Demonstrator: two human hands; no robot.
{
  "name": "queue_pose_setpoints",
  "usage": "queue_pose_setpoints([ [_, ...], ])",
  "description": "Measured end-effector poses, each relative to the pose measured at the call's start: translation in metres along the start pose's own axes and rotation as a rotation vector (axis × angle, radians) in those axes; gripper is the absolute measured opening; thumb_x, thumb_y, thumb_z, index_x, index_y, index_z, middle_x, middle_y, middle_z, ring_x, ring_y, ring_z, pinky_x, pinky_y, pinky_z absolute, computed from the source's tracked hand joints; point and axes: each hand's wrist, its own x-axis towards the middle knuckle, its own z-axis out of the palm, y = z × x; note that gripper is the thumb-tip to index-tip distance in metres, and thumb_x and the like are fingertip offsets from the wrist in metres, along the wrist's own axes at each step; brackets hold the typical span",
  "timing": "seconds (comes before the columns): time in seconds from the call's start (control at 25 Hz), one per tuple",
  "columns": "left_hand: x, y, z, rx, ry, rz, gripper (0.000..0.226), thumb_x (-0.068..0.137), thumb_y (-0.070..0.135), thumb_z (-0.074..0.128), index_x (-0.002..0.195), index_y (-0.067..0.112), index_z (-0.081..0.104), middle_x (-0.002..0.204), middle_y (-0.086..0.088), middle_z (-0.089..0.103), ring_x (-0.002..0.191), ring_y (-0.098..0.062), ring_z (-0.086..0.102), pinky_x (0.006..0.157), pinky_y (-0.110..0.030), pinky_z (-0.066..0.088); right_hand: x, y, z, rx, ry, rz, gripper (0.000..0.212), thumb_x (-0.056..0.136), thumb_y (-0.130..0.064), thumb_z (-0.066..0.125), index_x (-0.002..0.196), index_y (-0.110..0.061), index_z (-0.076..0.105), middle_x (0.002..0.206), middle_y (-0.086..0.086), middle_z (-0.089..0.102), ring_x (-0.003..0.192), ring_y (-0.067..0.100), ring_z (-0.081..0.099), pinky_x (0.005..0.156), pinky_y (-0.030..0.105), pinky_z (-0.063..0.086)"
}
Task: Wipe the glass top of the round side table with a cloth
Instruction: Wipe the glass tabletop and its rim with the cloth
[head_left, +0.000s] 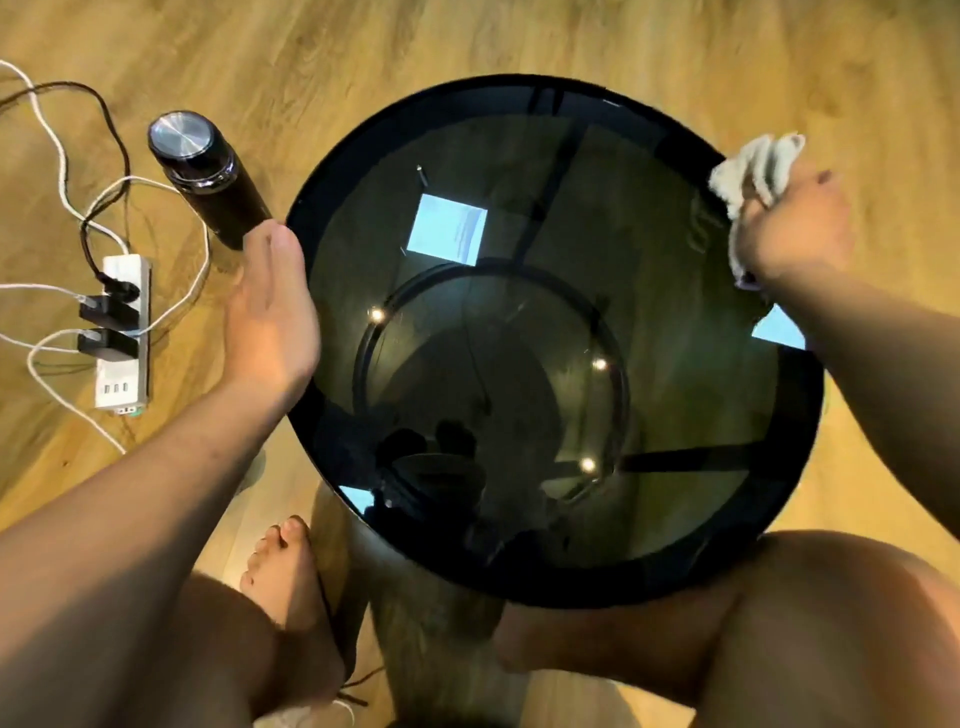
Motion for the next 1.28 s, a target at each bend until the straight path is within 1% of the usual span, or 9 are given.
queue_pose_setpoints([
  [0.08, -0.004, 0.007, -0.001, -0.096, 0.013, -0.088, 0.046, 0.089, 0.052, 0.026, 0.104, 0.021, 0.056, 0.100, -0.005, 0.056, 0.095, -0.023, 0.050, 0.090, -0.047, 0.040, -0.047, 0.039, -0.014, -0.049, -0.035, -0.029, 0.049, 0.094, -0.034, 0.038, 0.126, 0.000, 0.050, 0.122, 0.033, 0.052, 0.112, 0.048, 0.050, 0.093, 0.044, 0.041],
  [0.24, -0.016, 0.012, -0.001, -0.242, 0.070, -0.127, 0.031, 0.089, 0.053, 0.030, 0.090, 0.033, 0.055, 0.092, 0.006, 0.054, 0.095, -0.017, 0.050, 0.096, -0.042, 0.037, -0.171, 0.053, -0.025, -0.103, 0.030, -0.106, 0.043, 0.091, -0.027, 0.039, 0.111, 0.008, 0.055, 0.101, 0.038, 0.058, 0.090, 0.052, 0.058, 0.080, 0.048, 0.041],
  [0.44, -0.014, 0.004, -0.003, -0.255, 0.038, -0.069, 0.032, 0.095, 0.044, 0.032, 0.093, 0.027, 0.059, 0.090, -0.001, 0.058, 0.094, -0.021, 0.055, 0.094, -0.045, 0.039, -0.298, -0.009, -0.035, 0.039, -0.050, 0.100, 0.035, 0.094, -0.039, 0.046, 0.103, -0.009, 0.062, 0.091, 0.016, 0.066, 0.084, 0.038, 0.066, 0.066, 0.031, 0.043],
  [0.6, -0.012, -0.001, -0.002, -0.318, 0.008, -0.115, 0.060, 0.094, 0.061, 0.024, 0.139, 0.032, 0.050, 0.146, 0.005, 0.051, 0.136, -0.018, 0.041, 0.115, -0.039, 0.026, -0.372, -0.111, -0.048, 0.346, -0.199, -0.371, 0.022, 0.092, -0.038, 0.052, 0.086, -0.019, 0.064, 0.073, -0.002, 0.061, 0.065, 0.015, 0.060, 0.053, 0.024, 0.044],
  [0.72, -0.007, -0.004, -0.004, -0.315, -0.041, -0.144, 0.073, 0.087, 0.068, 0.019, 0.148, 0.034, 0.040, 0.155, 0.007, 0.040, 0.144, -0.017, 0.031, 0.119, -0.043, 0.019, -0.301, -0.147, -0.054, 0.503, -0.179, -0.511, 0.012, 0.094, -0.035, 0.052, 0.085, -0.028, 0.056, 0.077, -0.007, 0.058, 0.070, 0.009, 0.057, 0.058, 0.021, 0.036],
  [0.8, -0.002, -0.003, -0.006, -0.343, -0.066, -0.155, 0.075, 0.085, 0.069, 0.017, 0.148, 0.034, 0.040, 0.156, 0.008, 0.039, 0.145, -0.017, 0.029, 0.120, -0.046, 0.018, -0.210, -0.148, -0.046, 0.361, -0.004, -0.305, 0.012, 0.092, -0.027, 0.048, 0.094, -0.019, 0.058, 0.093, 0.006, 0.061, 0.087, 0.023, 0.060, 0.067, 0.024, 0.037],
  [0.96, 0.001, -0.006, 0.002, -0.330, -0.067, -0.099, 0.069, 0.090, 0.066, 0.019, 0.151, 0.036, 0.030, 0.159, 0.009, 0.033, 0.146, -0.016, 0.026, 0.119, -0.041, 0.016, -0.145, -0.150, -0.024, 0.090, -0.114, -0.022, 0.036, 0.093, -0.024, 0.046, 0.126, -0.012, 0.053, 0.121, 0.020, 0.057, 0.116, 0.040, 0.053, 0.095, 0.047, 0.042],
  [1.12, -0.005, -0.001, 0.001, -0.316, -0.090, -0.050, 0.059, 0.098, 0.058, 0.022, 0.150, 0.031, 0.033, 0.156, 0.006, 0.037, 0.134, -0.006, 0.031, 0.102, -0.027, 0.020, -0.260, -0.142, -0.031, 0.183, -0.103, -0.510, 0.028, 0.084, -0.021, 0.049, 0.102, -0.004, 0.063, 0.092, 0.020, 0.063, 0.085, 0.043, 0.060, 0.072, 0.047, 0.047],
  [1.28, -0.025, 0.014, -0.014, -0.156, -0.034, -0.103, 0.049, 0.101, 0.050, 0.029, 0.144, 0.029, 0.039, 0.149, 0.000, 0.044, 0.136, -0.019, 0.038, 0.116, -0.041, 0.025, -0.357, -0.090, -0.063, 0.362, -0.390, -0.727, 0.027, 0.090, -0.033, 0.052, 0.102, -0.012, 0.065, 0.088, -0.002, 0.060, 0.079, 0.019, 0.057, 0.071, 0.029, 0.040],
])
